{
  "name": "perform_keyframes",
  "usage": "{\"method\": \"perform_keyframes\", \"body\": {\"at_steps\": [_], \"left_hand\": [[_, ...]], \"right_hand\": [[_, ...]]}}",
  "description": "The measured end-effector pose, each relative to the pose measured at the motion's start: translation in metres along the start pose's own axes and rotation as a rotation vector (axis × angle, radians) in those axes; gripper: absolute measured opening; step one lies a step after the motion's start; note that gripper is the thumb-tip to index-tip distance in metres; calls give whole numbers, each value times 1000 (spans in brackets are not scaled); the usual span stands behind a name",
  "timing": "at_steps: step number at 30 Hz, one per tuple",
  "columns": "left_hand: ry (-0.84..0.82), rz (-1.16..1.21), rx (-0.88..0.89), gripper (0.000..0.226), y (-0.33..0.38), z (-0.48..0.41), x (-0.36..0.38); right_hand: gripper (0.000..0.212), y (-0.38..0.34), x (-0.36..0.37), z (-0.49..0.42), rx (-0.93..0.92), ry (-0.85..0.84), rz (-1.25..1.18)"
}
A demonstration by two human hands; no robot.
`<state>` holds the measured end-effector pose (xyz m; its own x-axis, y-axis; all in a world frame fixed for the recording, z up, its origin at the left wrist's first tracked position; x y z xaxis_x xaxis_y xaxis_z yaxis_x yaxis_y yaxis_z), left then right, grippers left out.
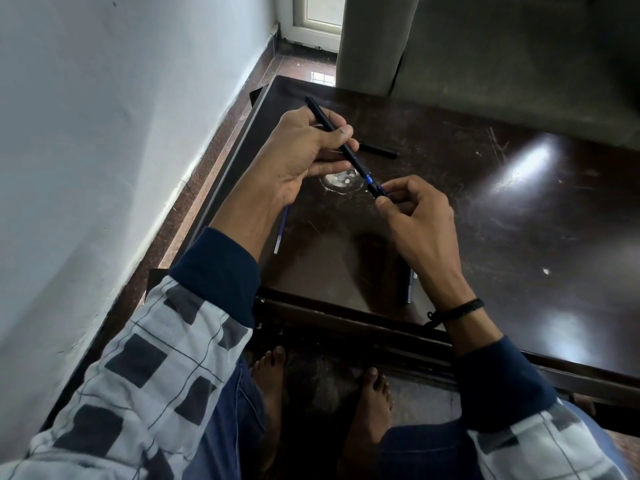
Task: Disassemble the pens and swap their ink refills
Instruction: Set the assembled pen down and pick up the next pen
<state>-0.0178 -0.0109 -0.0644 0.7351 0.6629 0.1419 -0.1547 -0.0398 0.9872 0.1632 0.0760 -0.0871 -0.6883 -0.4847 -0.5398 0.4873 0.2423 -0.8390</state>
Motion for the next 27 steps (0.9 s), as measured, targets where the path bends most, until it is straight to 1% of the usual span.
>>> {"method": "perform_keyframes", "body": {"at_steps": [3, 16, 22, 27], "left_hand": [[-38, -18, -12, 10, -1, 2, 6], [-108, -47, -43, 11, -5, 5, 16], [-77, -50, -34, 13, -10, 5, 18], [-68, -36, -34, 14, -12, 5, 22]], "right_hand": [[10, -1, 3, 1, -6, -8, -49], [12, -4, 1, 1, -58, 31, -99], [17, -3, 3, 2, -49, 38, -106], [15, -4, 1, 3, -82, 85, -86]]}}
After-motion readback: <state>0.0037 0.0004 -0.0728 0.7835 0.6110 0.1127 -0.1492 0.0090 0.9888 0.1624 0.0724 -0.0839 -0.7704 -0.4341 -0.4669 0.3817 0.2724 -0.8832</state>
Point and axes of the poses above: each hand's wrist, its own z-axis away from the middle knuckle, its own x-axis out of the palm, y = z × x, the point moved 6 cm from there along -z, towards the middle knuckle, and after that the axes turned 6 degrees about x, right-handed, at the moved point
